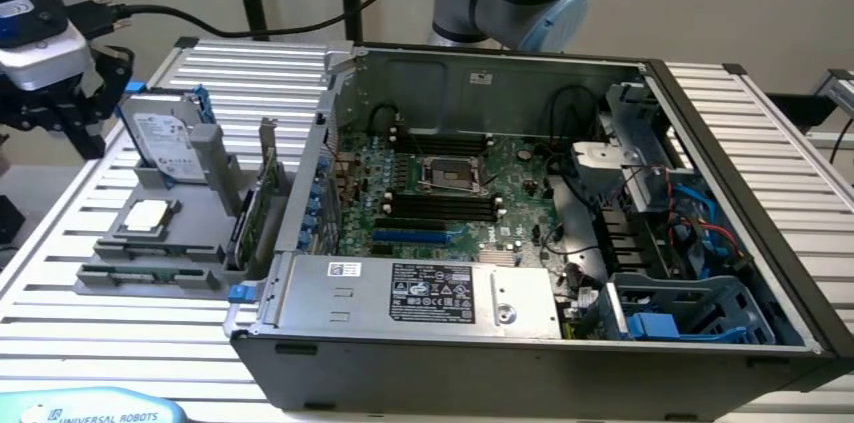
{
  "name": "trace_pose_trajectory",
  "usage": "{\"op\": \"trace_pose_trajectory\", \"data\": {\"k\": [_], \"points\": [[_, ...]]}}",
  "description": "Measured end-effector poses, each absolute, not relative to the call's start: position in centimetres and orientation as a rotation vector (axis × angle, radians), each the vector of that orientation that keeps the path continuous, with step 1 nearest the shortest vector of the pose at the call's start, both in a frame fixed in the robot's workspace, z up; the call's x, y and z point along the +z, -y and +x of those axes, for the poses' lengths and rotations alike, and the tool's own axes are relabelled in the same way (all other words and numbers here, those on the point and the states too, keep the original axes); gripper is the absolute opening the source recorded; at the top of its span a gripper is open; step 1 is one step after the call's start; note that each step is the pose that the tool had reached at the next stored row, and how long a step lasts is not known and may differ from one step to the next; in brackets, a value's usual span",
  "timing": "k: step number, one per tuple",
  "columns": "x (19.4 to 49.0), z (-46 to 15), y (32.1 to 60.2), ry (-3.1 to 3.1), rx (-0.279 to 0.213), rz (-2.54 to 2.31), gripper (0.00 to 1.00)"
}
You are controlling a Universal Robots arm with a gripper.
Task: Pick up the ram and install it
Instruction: 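Pick up the ram and move it above insertion slot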
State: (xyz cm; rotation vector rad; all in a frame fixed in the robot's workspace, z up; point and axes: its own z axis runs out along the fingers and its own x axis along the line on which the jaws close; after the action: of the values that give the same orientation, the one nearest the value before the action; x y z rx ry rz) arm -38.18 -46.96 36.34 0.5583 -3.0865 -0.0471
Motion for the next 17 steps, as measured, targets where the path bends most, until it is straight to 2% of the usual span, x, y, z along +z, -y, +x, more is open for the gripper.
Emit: {"op": "trace_pose_trajectory", "data": {"k": [17], "points": [[35.53,-38.18,46.96,2.959,-0.045,1.026,0.11]]}}
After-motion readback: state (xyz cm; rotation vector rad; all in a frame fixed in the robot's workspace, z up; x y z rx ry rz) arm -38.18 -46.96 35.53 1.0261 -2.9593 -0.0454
